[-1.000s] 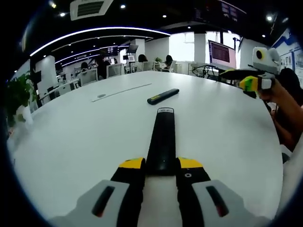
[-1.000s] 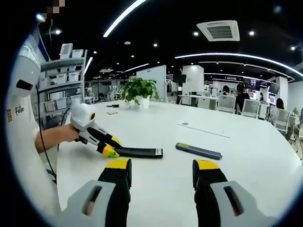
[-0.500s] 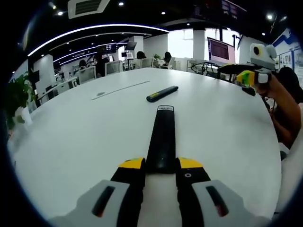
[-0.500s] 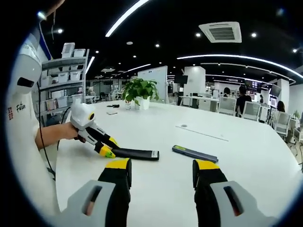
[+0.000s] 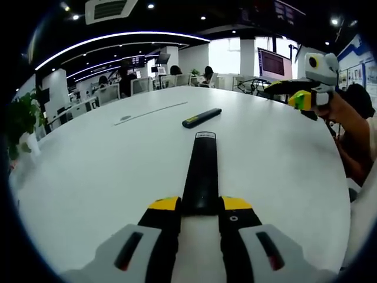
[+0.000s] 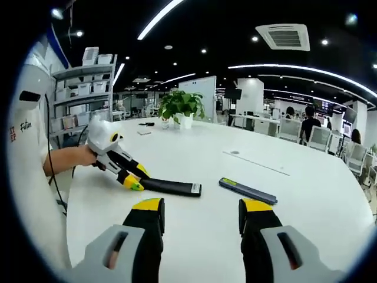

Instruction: Pflip the remote and laser pointer to the front side, press the buttons, and align them neatly on the table

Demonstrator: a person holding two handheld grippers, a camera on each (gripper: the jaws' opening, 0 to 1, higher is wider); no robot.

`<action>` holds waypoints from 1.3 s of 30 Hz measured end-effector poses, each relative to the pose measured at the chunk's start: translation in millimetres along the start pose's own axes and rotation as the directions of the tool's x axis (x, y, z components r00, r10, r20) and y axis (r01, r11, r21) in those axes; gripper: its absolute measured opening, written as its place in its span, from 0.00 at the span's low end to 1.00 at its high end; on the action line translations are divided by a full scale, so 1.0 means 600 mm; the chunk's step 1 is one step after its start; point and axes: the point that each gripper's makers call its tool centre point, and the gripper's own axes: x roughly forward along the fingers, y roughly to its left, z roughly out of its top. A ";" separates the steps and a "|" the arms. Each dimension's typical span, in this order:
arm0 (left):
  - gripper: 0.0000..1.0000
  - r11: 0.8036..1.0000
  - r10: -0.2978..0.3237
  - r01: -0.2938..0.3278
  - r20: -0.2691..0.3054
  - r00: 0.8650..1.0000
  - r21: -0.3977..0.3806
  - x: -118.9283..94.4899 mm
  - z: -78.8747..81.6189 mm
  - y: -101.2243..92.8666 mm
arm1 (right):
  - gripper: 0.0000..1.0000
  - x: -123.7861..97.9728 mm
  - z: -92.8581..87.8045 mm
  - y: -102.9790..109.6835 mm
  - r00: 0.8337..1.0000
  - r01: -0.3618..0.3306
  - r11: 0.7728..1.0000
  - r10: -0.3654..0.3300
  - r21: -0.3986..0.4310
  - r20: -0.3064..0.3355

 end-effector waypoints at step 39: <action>0.27 0.999 -0.006 0.006 -0.005 1.000 0.040 0.002 -0.001 0.006 | 0.47 0.042 0.032 0.028 0.991 -0.131 0.991 0.131 -0.008 0.016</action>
